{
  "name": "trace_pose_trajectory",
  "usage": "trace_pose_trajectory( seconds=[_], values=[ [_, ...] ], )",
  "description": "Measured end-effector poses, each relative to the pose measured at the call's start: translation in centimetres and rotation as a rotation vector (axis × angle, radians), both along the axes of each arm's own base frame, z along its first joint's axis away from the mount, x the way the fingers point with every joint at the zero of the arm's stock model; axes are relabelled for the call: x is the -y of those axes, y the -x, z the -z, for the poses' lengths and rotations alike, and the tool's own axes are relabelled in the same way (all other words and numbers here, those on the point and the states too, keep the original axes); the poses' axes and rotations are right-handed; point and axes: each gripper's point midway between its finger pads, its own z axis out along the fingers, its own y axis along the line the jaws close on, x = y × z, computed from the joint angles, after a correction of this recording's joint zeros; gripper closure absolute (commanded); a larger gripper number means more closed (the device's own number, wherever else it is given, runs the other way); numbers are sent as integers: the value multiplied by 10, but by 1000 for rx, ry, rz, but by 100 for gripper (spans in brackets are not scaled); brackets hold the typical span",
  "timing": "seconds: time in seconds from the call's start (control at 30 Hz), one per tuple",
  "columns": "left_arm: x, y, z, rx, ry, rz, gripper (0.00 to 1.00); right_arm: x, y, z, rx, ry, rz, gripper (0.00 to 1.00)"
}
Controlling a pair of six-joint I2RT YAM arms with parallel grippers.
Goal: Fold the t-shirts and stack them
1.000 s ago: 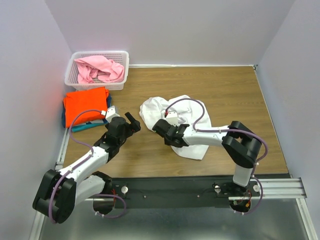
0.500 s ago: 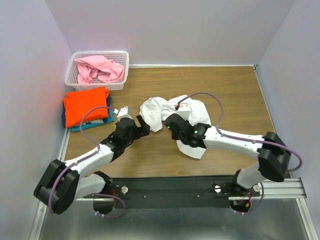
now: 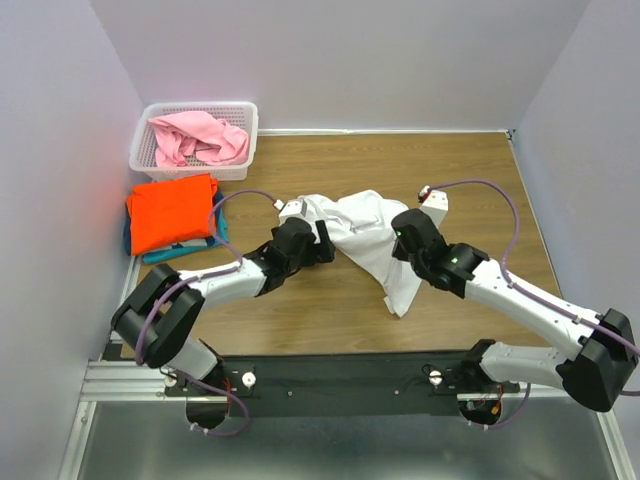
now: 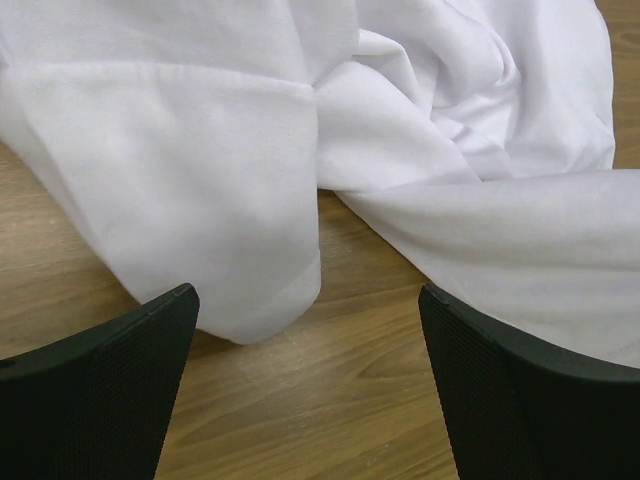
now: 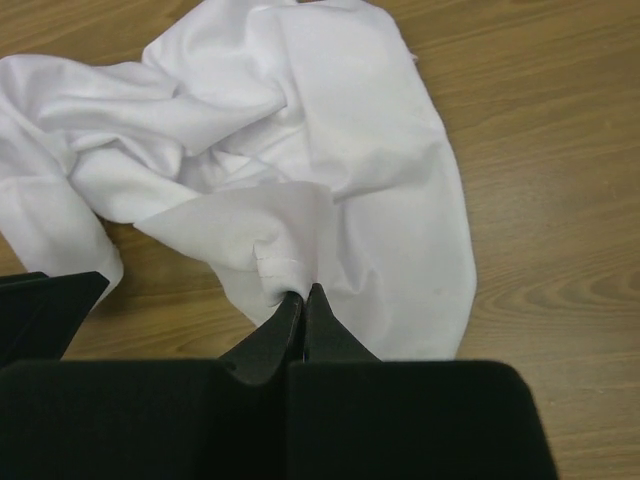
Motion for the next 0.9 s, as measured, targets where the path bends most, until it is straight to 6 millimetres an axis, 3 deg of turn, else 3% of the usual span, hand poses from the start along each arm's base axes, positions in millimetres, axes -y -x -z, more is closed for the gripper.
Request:
trace_pose_trajectory(
  seconds=[0.13, 0.4, 0.53, 0.57, 0.63, 0.67, 0.7, 0.9],
  values=[
    [9, -10, 7, -16, -35, -4, 7, 18, -2, 5, -13, 14, 46, 99],
    [0, -18, 30, -79, -142, -74, 15, 29, -5, 8, -23, 23, 76, 99],
    [-2, -22, 43, -105, -193, -93, 35, 30, -5, 10, -27, 27, 80, 99],
    [-2, -23, 44, -106, -200, -96, 48, 30, -6, 10, -28, 27, 83, 99],
    [-3, -23, 46, -111, -217, -100, 65, 33, -6, 11, -28, 31, 91, 99],
    [-5, -23, 48, -114, -228, -107, 92, 35, -7, 11, -28, 33, 97, 99],
    [-7, -24, 49, -116, -241, -118, 100, 36, -7, 12, -28, 35, 101, 99],
    [-21, -28, 48, -117, -307, -178, 100, 47, -10, 11, -23, 40, 139, 99]
  ],
)
